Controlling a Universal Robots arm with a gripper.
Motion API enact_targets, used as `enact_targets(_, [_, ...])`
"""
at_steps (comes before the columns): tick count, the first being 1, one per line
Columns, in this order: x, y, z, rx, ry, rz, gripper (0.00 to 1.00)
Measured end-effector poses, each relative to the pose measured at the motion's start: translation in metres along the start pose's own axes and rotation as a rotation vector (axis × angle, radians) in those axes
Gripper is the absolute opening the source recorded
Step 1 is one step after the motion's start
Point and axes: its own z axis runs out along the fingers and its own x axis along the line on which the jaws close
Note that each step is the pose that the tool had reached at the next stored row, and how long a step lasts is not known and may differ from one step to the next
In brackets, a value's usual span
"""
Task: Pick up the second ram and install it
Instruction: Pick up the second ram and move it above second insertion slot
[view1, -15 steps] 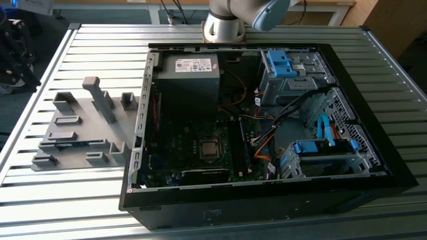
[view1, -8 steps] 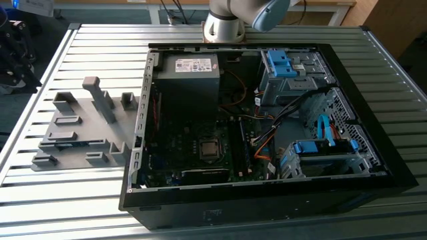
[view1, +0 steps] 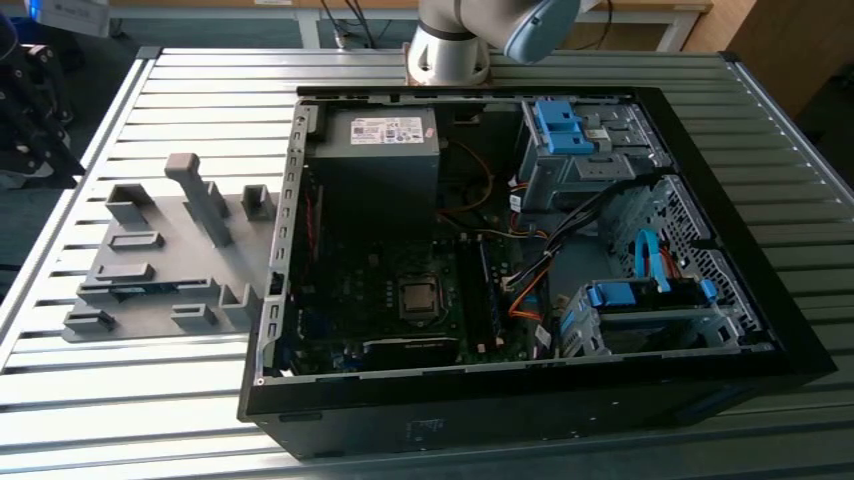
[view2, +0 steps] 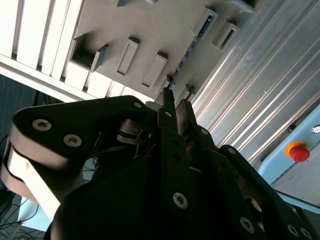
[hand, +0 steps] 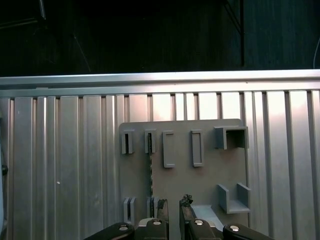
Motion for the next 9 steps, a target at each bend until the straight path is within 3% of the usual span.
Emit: enact_targets(9, [0.0000,-0.0001,0.0019,0.0000,0.0000,0.000,0.24])
